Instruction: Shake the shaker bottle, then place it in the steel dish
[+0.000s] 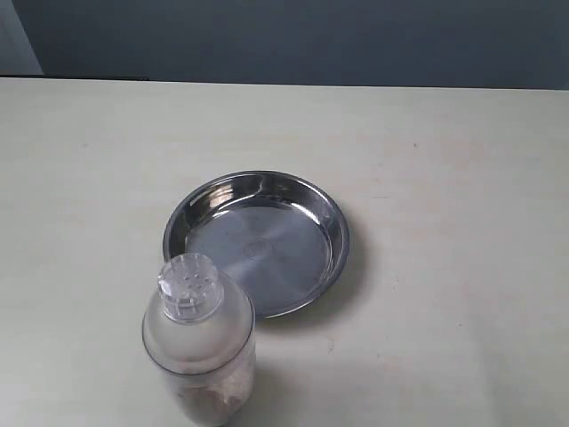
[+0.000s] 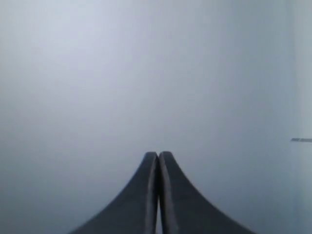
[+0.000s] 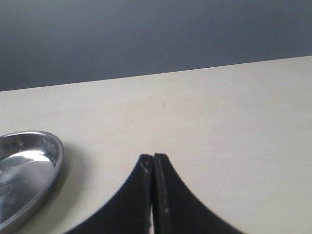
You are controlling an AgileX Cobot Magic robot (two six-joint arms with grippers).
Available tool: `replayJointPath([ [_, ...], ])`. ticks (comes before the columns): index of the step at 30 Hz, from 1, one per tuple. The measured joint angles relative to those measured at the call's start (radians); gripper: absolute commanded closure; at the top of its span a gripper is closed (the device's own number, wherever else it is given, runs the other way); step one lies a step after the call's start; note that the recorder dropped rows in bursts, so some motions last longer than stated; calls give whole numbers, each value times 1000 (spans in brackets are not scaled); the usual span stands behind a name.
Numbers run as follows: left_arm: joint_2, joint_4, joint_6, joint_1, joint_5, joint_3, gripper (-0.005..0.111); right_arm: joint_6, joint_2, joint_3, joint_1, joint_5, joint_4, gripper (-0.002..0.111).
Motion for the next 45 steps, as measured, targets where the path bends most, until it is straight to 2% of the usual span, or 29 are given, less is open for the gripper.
replayJointPath([
  [5,0,44,-298,0,-18,0,106,0,0,0,0,0,0,109],
  [14,0,580,-884,0,41,0,106,0,0,0,0,0,0,109],
  [16,0,631,-937,0,46,0,94,0,0,0,0,0,0,109],
  [17,0,638,-947,0,37,0,79,0,0,0,0,0,0,109],
  [18,0,654,-961,0,-6,0,68,0,0,0,0,0,0,109],
  [19,0,669,-964,0,-32,0,48,0,0,0,0,0,0,109],
  [20,16,701,-968,0,-65,-2,35,0,0,0,0,0,0,109],
  [21,48,722,-965,0,-67,-21,31,0,0,0,0,0,0,109],
  [25,241,734,-839,0,-85,-217,31,0,0,0,0,0,0,109],
  [27,355,751,-804,0,-153,-315,31,0,0,0,0,0,0,109],
  [29,472,777,-820,0,-238,-354,31,0,0,0,0,0,0,109],
  [38,751,898,-871,0,-473,-357,32,0,0,0,0,0,0,109],
  [45,879,941,-722,0,-634,-357,31,0,0,0,0,0,0,109],
])
